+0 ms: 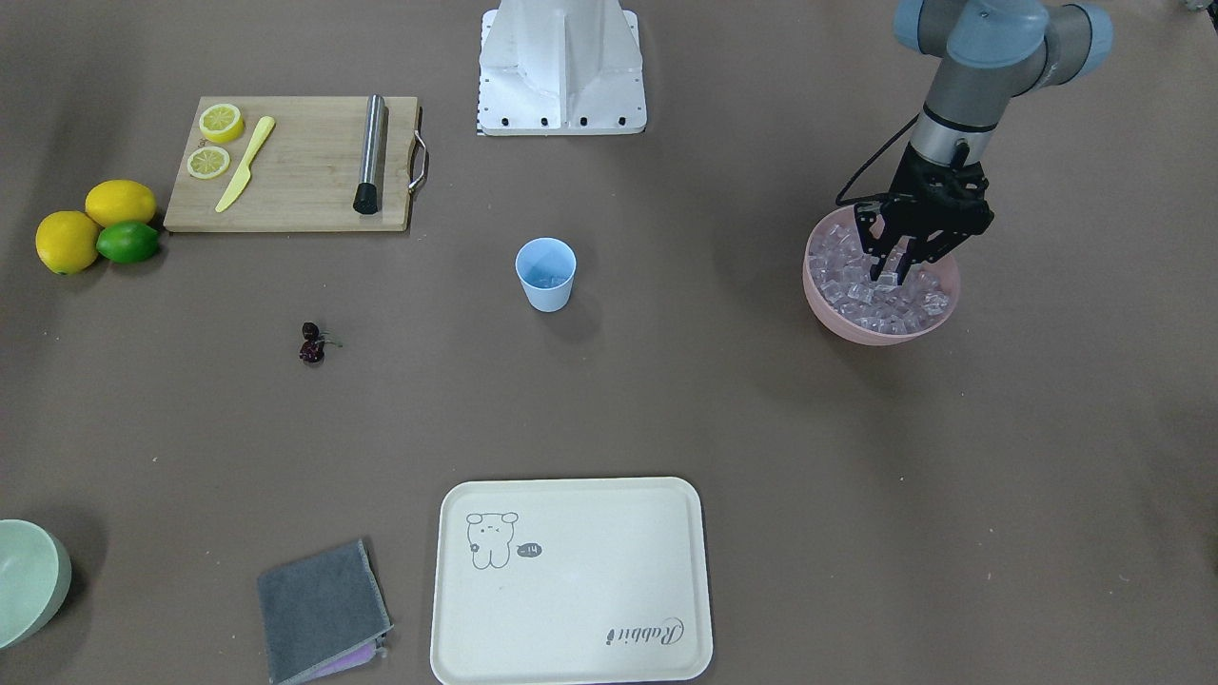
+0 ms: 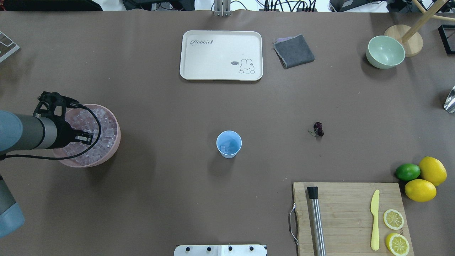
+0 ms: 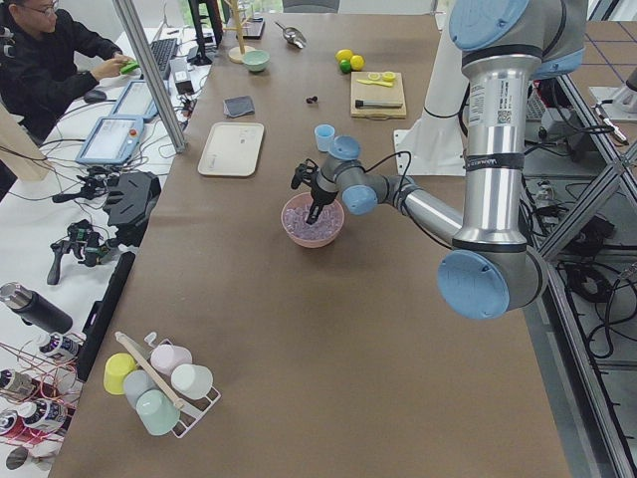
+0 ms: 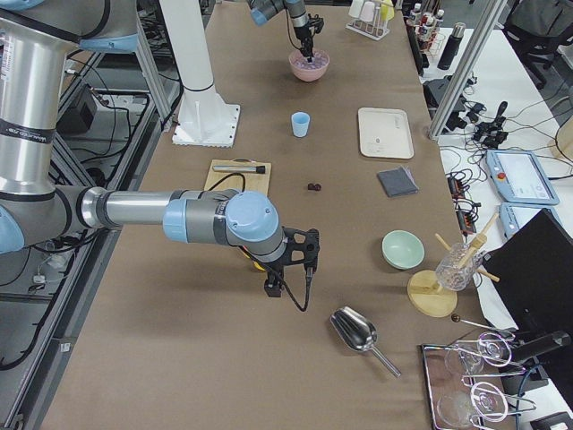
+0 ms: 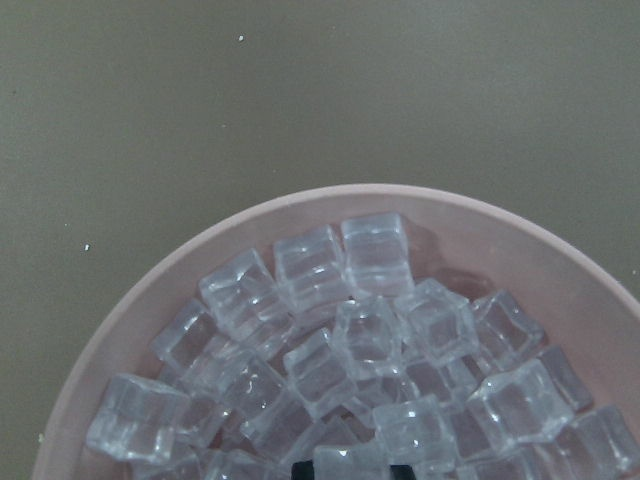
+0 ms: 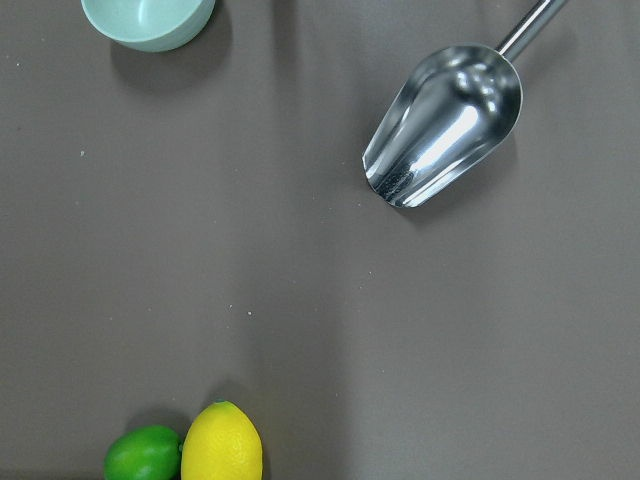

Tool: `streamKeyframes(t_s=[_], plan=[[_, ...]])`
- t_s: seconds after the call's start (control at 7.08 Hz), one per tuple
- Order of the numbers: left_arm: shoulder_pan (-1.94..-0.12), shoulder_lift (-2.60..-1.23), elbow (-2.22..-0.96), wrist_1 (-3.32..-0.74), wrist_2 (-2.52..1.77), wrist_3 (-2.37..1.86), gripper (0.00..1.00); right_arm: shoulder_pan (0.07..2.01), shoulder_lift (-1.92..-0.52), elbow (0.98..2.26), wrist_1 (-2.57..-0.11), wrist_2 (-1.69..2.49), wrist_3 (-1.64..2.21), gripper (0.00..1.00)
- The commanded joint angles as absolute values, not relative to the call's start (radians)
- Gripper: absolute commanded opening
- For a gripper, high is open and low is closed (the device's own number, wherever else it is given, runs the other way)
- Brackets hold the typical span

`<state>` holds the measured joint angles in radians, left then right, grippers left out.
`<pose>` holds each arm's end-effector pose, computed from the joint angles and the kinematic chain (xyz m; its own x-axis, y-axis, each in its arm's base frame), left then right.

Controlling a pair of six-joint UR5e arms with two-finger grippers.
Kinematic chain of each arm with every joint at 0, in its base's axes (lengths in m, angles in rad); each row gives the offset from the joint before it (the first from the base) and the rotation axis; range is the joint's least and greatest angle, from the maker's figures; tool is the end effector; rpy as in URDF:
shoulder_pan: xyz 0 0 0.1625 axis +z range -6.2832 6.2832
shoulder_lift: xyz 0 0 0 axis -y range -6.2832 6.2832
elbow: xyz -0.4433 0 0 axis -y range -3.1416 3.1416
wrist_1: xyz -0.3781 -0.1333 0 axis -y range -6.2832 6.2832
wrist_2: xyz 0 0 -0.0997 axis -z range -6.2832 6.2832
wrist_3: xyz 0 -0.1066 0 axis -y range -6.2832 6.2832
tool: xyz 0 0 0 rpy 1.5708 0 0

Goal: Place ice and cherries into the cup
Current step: 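Carry the ice cube with the left gripper over the light-blue cup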

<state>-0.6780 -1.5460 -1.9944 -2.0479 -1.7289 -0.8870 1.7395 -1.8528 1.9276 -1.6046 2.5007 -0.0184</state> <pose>0.3024 -0.3932 0.4497 0.7184 0.2225 -0.6591 0.0921 0.9087 0.4071 0.1069 -0.3428 0.6196 0.5979 0.0499 0.8000 -0.1568 0.9861 0.0557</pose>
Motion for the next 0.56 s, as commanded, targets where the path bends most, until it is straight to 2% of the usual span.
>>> streamKeyframes(t_s=[0.0,0.14,0.42], plan=[[-0.753,-1.545,-2.045,-2.048,-1.730,-0.885,0.00,1.740,-1.847,1.933,-1.605,2.499,-0.018,1.00],[-0.756,-1.572,-2.048,-2.052,-1.726,-0.887,0.00,1.740,-1.847,1.931,-1.605,2.497,-0.018,1.00],[-0.750,-1.775,-2.030,-2.046,-1.730,-0.900,0.00,1.738,-1.848,1.925,-1.608,2.496,-0.021,1.00]])
